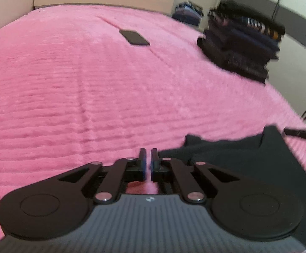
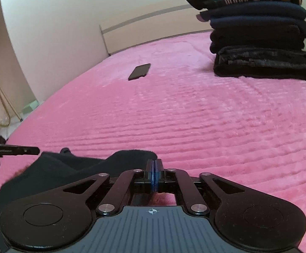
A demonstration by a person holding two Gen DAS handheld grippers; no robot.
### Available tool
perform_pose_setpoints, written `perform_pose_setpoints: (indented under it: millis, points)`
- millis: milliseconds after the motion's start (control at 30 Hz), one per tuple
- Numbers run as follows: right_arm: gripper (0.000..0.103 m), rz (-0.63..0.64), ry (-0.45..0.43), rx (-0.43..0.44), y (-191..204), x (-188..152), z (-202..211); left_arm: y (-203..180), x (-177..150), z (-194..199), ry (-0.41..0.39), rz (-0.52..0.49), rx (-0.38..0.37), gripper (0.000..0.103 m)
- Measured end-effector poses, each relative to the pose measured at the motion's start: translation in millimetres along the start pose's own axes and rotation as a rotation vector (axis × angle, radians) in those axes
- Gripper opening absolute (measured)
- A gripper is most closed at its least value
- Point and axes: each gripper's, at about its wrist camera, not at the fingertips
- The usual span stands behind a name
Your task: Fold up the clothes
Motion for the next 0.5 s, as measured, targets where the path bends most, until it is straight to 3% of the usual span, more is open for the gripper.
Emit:
perform_pose_setpoints:
  millis: [33,67,133,267,300,333,367,433,500]
  points:
    - [0.047,-0.008,-0.006,0.0,0,1,-1,-1,2,3,-0.013,0.014,-0.004,0.006]
    - [0.058,-0.014,-0.016,0.002,1,2,-1,-2,2,3,-0.016,0.026,-0.014,0.009]
    - [0.064,-0.016,-0.031,0.033,6,4,-2,-5,3,4,-0.017,0.048,-0.033,0.022]
    - [0.064,0.01,0.023,0.041,12,-1,-16,-11,-8,-12,0.046,0.006,-0.032,0.021]
    - [0.061,0.016,0.035,0.036,13,-2,-19,-12,-11,-16,0.063,-0.005,-0.03,0.021]
    - [0.029,0.02,0.042,0.019,13,-3,-20,-14,-14,-19,0.079,-0.016,-0.032,0.019]
    - [0.012,0.026,0.042,0.007,13,-3,-20,-16,-15,-19,0.075,-0.032,-0.034,0.015]
    - [0.005,0.053,0.014,0.012,17,2,-12,-23,-14,-13,0.054,-0.08,-0.023,0.0]
    - [0.004,0.081,-0.014,0.019,20,7,-5,-27,-6,-3,0.002,-0.104,-0.025,0.0]
Point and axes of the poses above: each gripper's, at about its wrist camera, not at the fingertips, and z roughly against the way its jaws point, y to its left, x to its top, and after that the axes turned 14 degrees about -y, right-handed
